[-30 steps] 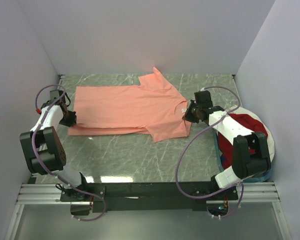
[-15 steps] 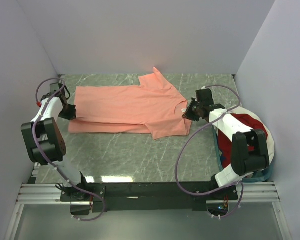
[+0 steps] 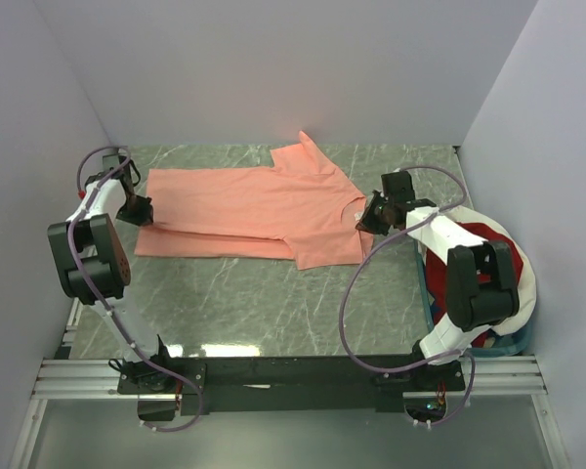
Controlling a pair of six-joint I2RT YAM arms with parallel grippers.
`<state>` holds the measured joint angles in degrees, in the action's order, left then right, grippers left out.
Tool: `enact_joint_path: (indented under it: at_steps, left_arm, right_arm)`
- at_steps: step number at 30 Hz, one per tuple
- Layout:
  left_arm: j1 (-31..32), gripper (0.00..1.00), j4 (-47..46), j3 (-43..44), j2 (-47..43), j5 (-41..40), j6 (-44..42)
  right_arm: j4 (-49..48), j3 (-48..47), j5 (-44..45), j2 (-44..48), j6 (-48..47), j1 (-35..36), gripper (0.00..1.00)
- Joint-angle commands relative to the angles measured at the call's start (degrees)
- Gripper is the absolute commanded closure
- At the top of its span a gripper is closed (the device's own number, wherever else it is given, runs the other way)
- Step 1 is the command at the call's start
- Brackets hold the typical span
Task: Fold and stack the t-shirts
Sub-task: Fold the tshirt
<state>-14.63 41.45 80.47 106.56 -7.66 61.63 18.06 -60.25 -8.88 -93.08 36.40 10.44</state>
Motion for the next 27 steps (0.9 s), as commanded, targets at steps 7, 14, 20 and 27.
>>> enact_joint_path:
  at_steps: [7,14,20,27]
  left_arm:
    - [0.4,0.87,-0.6,3.6,3.6,0.5,-0.7]
    - [0.4,0.86,-1.4,4.5,4.8,0.8,-1.0]
    - [0.4,0.86,-2.2,5.2,5.8,1.0,-1.1]
    - [0.4,0.86,-2.3,6.6,7.1,0.9,-1.4]
  right_arm:
    - [-0.4,-5.2,0.5,-3.2,0.3,-1.4,1.00]
    - [-0.7,-6.4,0.3,-5.9,0.4,-1.8,1.00]
    - [-0.6,-8.0,-0.3,-8.4,0.4,-2.1,1.00]
    - [0.0,-10.8,-0.3,-11.2,0.6,-2.2,1.00]
